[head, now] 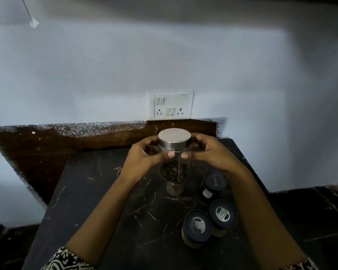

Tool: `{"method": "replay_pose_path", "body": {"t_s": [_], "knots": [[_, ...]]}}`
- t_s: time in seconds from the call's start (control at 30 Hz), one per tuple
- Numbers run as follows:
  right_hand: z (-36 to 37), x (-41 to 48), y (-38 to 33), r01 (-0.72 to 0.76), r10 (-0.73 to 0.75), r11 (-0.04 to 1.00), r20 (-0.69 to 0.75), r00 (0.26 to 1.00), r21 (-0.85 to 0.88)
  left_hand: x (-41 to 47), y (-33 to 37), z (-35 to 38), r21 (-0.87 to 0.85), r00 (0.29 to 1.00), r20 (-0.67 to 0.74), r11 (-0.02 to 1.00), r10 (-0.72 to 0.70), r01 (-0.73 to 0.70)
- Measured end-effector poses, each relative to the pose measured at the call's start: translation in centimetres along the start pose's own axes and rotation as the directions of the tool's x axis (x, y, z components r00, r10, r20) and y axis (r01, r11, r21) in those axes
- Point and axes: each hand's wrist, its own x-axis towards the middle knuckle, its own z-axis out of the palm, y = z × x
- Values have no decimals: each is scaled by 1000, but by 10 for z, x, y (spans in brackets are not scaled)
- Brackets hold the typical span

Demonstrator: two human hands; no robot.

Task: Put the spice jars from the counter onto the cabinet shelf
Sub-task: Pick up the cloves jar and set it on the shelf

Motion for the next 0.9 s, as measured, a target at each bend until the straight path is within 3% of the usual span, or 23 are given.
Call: {"method": "replay_pose_path", "body": {"t_s": [0.4, 0.53, 0.67, 0.77, 0.9], "knots": [[-61, 14, -88, 314, -305, 932, -76, 949, 182, 50, 128, 10, -256, 968, -201, 946, 147, -197], [-81, 20, -101, 348, -344, 898, -64, 937, 268, 63, 158, 22, -220, 949, -232, 939, 213, -264], [-98, 27, -109, 436, -388, 855, -212, 897, 279, 70, 185, 39, -74, 925, -270, 952, 267, -297], [-101, 28, -109, 486, -417, 858, -323, 850, 169, 70, 193, 56, 75, 934, -224, 960, 278, -268], [-107, 24, -109, 510, -467, 860, -370, 803, 22, 79, 198, 71, 72, 940, -204, 962, 272, -262]]}}
